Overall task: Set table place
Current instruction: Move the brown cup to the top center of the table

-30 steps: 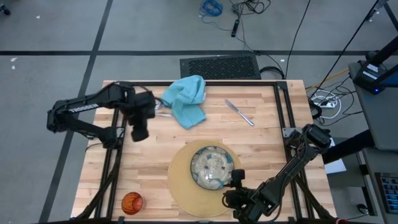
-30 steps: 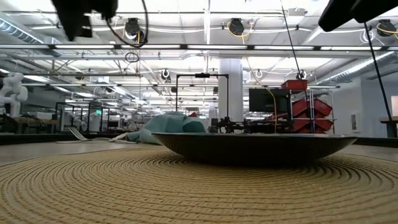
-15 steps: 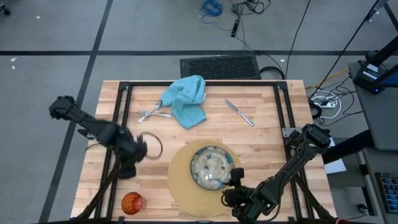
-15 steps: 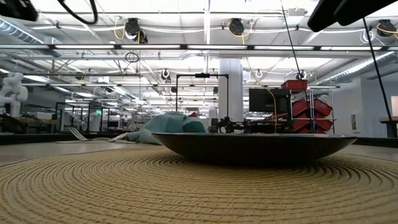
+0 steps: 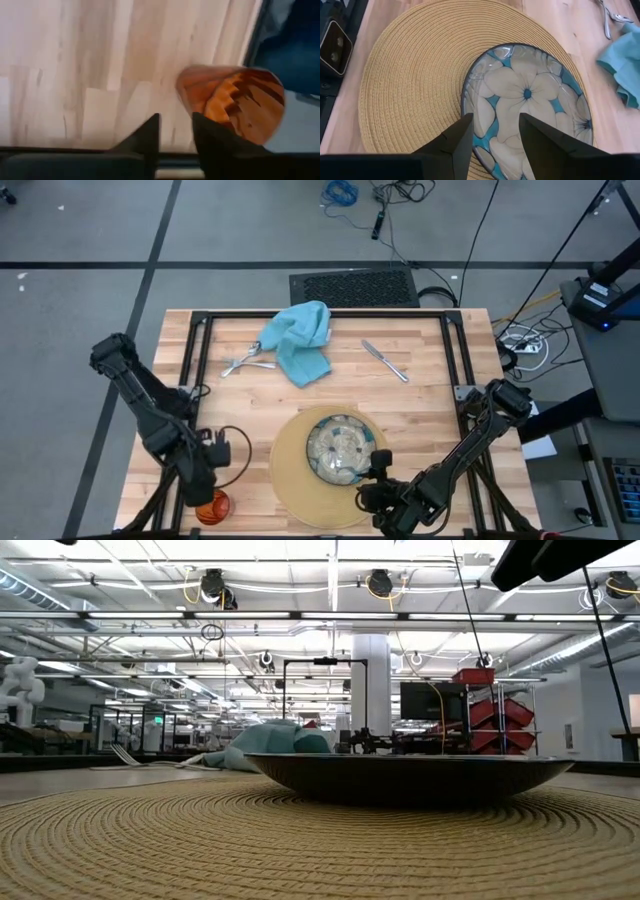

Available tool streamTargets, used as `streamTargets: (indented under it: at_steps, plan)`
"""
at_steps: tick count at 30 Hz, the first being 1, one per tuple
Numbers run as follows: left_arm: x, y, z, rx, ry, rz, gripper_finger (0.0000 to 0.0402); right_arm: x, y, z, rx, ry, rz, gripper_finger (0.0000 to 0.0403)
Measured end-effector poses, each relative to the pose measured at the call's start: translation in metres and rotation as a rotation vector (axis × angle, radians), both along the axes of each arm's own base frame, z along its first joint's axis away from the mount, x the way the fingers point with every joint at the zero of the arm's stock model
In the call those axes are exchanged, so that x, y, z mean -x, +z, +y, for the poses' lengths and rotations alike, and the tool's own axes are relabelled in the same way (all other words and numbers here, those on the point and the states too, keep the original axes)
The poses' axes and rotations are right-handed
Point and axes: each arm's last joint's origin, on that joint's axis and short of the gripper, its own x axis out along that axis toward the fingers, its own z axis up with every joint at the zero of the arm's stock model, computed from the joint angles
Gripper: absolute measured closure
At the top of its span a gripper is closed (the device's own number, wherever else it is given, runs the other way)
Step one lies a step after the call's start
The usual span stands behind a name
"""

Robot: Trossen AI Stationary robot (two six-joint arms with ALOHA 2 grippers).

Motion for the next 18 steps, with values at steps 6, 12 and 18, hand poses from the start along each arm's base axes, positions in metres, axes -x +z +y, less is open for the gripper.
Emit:
streamTargets:
  at_steps: [6,12,18]
  plan:
    - [0.006,-0.003,-0.009,-0.027,0.019,-0.007,0.0199,-0.001,0.0,0.0,-0.006,-0.004,-0.005,0.0255]
    - [0.01,-0.01,-0.022,-0.028,0.014,0.0,0.0201,-0.001,0.0,0.0,-0.011,-0.004,-0.009,0.0255]
    - [0.009,-0.019,-0.03,-0.065,0.009,0.006,0.0206,-0.002,0.001,0.001,-0.018,-0.004,-0.016,0.0255]
